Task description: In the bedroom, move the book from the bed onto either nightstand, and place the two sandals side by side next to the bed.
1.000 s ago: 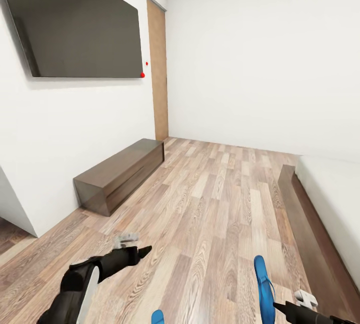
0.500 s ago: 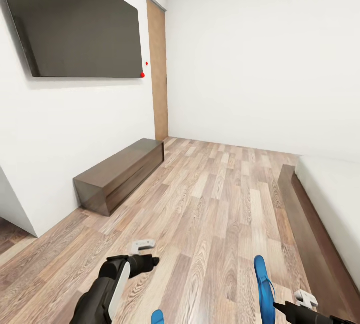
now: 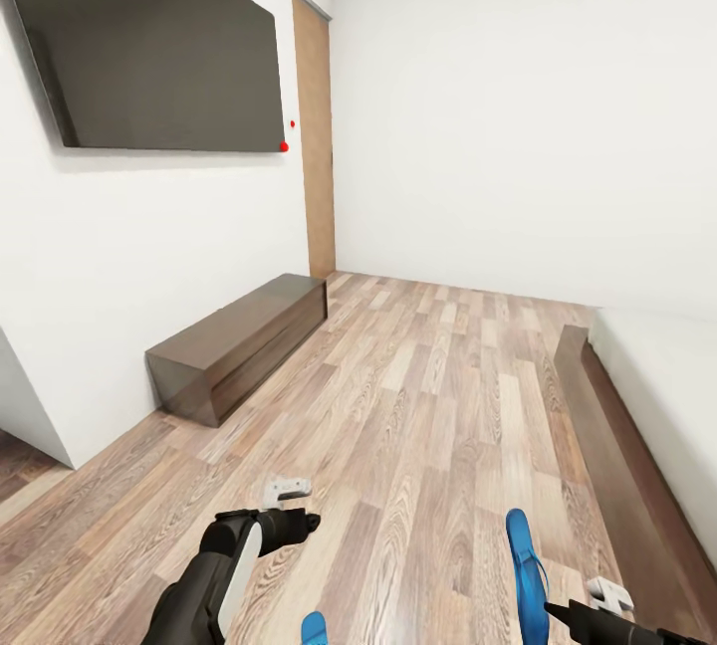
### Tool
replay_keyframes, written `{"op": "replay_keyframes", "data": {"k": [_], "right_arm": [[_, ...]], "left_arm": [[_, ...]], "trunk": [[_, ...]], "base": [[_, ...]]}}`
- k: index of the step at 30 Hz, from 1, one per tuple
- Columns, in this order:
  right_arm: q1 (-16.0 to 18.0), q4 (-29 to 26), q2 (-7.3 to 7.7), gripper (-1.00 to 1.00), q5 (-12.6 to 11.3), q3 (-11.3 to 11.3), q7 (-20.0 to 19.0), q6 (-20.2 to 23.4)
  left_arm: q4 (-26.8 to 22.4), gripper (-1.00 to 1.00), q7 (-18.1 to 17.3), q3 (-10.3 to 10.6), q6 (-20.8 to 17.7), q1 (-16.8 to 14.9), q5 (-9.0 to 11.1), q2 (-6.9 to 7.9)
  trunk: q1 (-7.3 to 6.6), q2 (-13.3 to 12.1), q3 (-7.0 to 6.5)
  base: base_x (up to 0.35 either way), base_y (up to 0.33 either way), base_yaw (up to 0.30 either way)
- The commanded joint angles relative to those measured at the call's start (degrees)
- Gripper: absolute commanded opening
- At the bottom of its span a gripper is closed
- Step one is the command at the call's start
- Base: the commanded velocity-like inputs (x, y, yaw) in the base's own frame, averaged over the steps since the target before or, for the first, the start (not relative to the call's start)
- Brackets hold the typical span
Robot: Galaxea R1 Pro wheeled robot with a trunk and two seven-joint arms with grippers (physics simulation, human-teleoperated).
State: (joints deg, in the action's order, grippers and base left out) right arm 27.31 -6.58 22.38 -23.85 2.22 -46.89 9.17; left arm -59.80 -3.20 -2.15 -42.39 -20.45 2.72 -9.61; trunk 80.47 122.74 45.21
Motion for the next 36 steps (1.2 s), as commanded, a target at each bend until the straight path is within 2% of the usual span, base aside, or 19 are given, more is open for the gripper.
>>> {"op": "replay_keyframes", "data": {"k": [1, 8, 36], "right_arm": [[0.0, 0.0, 0.03, -1.00, -0.7, 0.2, -0.1, 0.6], [0.0, 0.0, 0.03, -1.00, -0.7, 0.1, -0.1, 0.6], [0.0, 0.0, 0.03, -1.00, -0.8, 0.1, 0.0, 0.6]], "left_arm": [[-0.1, 1.00, -0.1, 0.1, -0.3, 0.0, 0.2, -0.06], [-0.1, 1.00, -0.1, 0.9, -0.3, 0.0, 0.3, -0.05], [-0.1, 1.00, -0.1, 1.0, -0.3, 0.0, 0.3, -0.06]], "trunk": [[0.22, 0.4, 0.24], [1.75, 3.3, 1.50], [7.90, 14.5, 6.53]], "base": [[0.000, 0.000, 0.000], [0.000, 0.000, 0.000], [0.000, 0.000, 0.000]]}}
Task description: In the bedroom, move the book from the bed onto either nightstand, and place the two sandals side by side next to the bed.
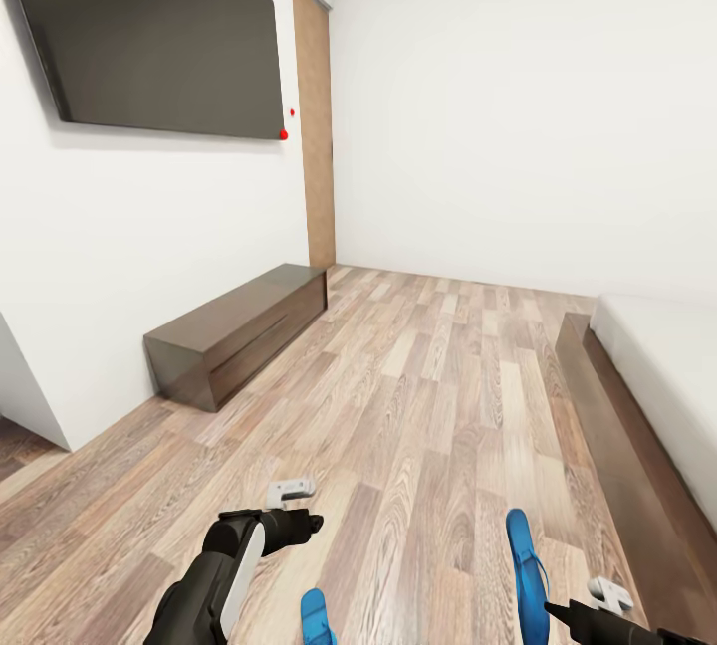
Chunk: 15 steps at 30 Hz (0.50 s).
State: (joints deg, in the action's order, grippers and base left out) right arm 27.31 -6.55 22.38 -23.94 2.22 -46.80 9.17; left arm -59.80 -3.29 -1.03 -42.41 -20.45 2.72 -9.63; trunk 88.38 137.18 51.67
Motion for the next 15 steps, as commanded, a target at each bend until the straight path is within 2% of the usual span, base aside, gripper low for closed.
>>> {"op": "replay_keyframes", "data": {"k": [1, 9, 12, 15], "right_arm": [[0.0, 0.0, 0.03, -1.00, -0.7, 0.2, -0.1, 0.6], [0.0, -0.4, 0.09, -1.00, -0.7, -0.1, -0.5, 1.4], [0.2, -1.5, 0.18, -1.00, -0.7, -0.2, -0.6, 5.5], [0.3, -7.3, 0.26, -1.00, -0.7, -0.3, -0.5, 16.2]], "left_arm": [[-0.1, 1.00, 0.0, -0.1, -0.3, 0.0, 0.3, -0.03], [-0.1, 1.00, 0.0, -0.1, -0.3, 0.0, 0.3, 0.02], [-0.1, 1.00, -0.1, -0.1, -0.3, 0.0, 0.3, -0.01], [-0.1, 1.00, -0.2, -0.1, -0.3, 0.0, 0.3, -0.03]], "trunk": [[0.21, 0.4, 0.24], [1.97, 3.6, 1.68], [2.63, 4.9, 2.22], [3.29, 6.1, 2.76]], "base": [[0.000, 0.000, 0.000], [0.000, 0.000, 0.000], [0.000, 0.000, 0.000], [0.000, 0.000, 0.000]]}}
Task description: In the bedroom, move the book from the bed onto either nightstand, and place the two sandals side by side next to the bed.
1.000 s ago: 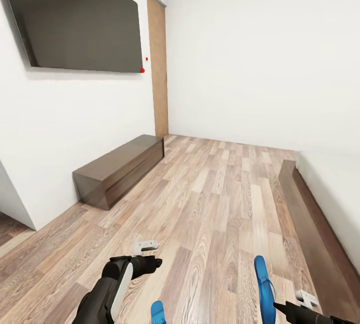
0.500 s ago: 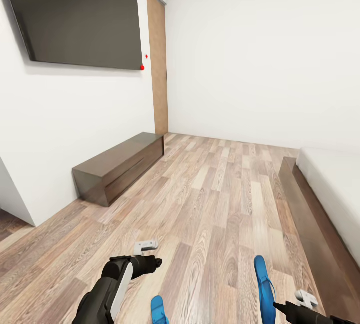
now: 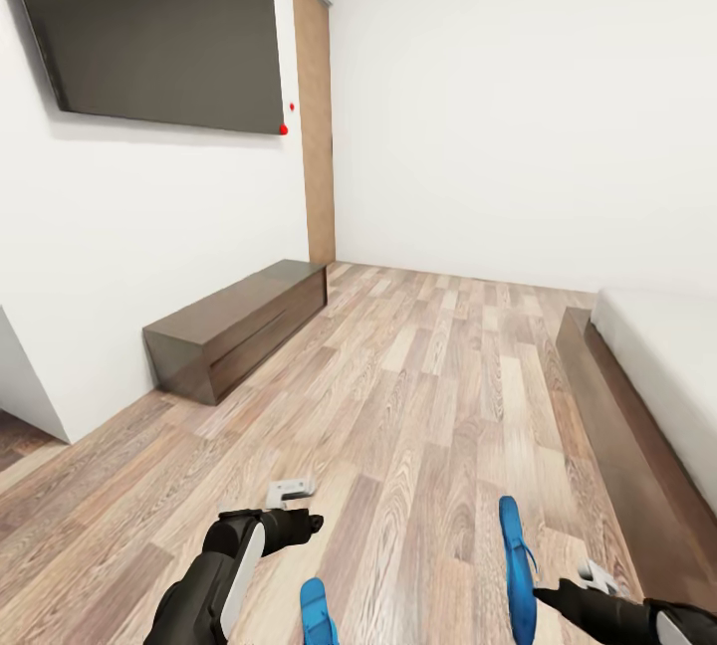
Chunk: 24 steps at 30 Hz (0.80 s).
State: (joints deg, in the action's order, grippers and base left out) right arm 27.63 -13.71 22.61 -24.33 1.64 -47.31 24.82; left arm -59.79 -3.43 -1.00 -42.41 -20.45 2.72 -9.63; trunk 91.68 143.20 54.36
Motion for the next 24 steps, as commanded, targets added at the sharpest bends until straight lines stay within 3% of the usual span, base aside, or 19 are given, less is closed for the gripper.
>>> {"op": "replay_keyframes", "data": {"k": [1, 3, 7, 12, 18, 24], "right_arm": [[0.0, -3.1, 0.05, -1.00, -0.3, 0.3, 0.0, 3.6], [0.0, -8.5, 0.08, -1.00, -0.3, 0.2, 0.1, 7.4], [0.1, -13.6, 0.19, -1.00, -0.5, -1.0, 0.1, 9.5], [0.2, -17.1, 0.26, -1.00, -0.9, -7.4, 0.1, 12.5], [0.2, -20.5, 0.37, -1.00, -1.0, -12.2, 0.0, 18.8], [0.2, -21.1, 0.37, -1.00, -0.9, -13.3, 0.0, 19.7]], "left_arm": [[-0.1, 1.00, -0.1, -0.1, -0.3, 0.0, 0.3, -0.03], [-0.1, 1.00, -0.1, -0.1, -0.3, 0.0, 0.3, -0.04], [-0.1, 1.00, -0.2, 0.5, -0.4, 0.0, 0.3, -0.04], [0.0, 1.00, -0.2, 3.8, -0.4, 0.0, 1.4, -0.04], [0.0, 1.00, -0.2, 4.6, -0.3, 0.0, 3.2, -0.04], [0.0, 1.00, -0.2, 4.7, -0.3, 0.0, 3.4, -0.04]], "trunk": [[0.02, 0.1, 0.29], [0.07, 0.1, 0.73], [0.18, 0.1, 1.62], [0.30, 0.2, 2.73], [0.46, 0.3, 4.06], [0.61, 0.4, 5.39]], "base": [[0.000, 0.000, 0.000], [0.000, 0.000, 0.000], [0.000, 0.000, 0.000], [0.000, 0.000, 0.000], [0.000, 0.000, 0.000], [0.000, 0.000, 0.000]]}}
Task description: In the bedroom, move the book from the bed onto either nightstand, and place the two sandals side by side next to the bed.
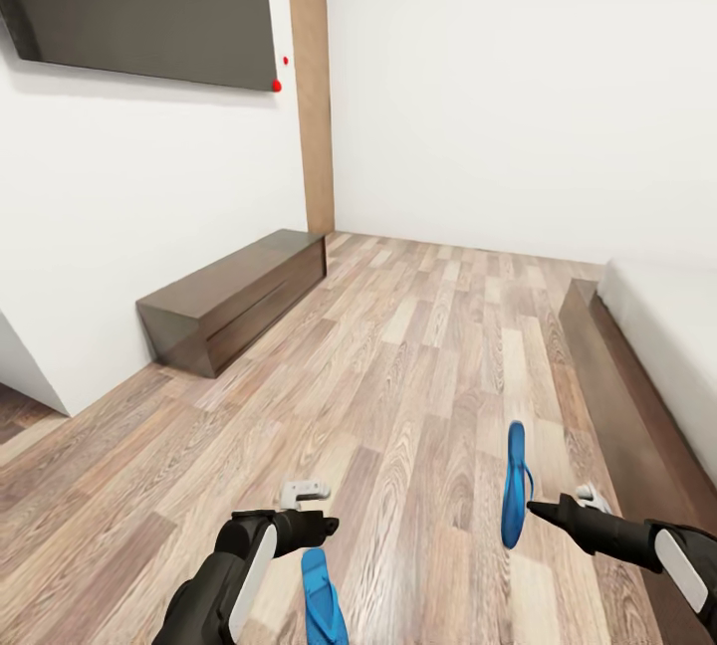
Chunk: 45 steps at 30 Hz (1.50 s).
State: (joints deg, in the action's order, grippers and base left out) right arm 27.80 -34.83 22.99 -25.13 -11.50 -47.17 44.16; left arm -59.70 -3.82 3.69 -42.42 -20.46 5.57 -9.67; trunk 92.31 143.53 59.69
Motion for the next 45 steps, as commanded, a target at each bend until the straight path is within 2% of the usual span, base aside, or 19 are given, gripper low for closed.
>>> {"op": "replay_keyframes", "data": {"k": [1, 45], "right_arm": [[0.0, 0.0, -0.02, -1.00, -0.1, -0.2, -0.1, 0.3], [0.0, 0.0, -0.05, -1.00, 0.1, -0.2, 0.1, 0.4]], "left_arm": [[-0.1, 1.00, 0.2, 0.0, -0.3, 0.0, 0.6, 0.00], [0.0, 1.00, 0.4, -0.1, -0.2, 0.0, 0.6, 0.23]], "trunk": [[0.01, 0.0, 0.28], [1.14, 0.6, 10.03]], "base": [[0.000, 0.000, 0.000], [0.000, 0.000, 0.000]]}}
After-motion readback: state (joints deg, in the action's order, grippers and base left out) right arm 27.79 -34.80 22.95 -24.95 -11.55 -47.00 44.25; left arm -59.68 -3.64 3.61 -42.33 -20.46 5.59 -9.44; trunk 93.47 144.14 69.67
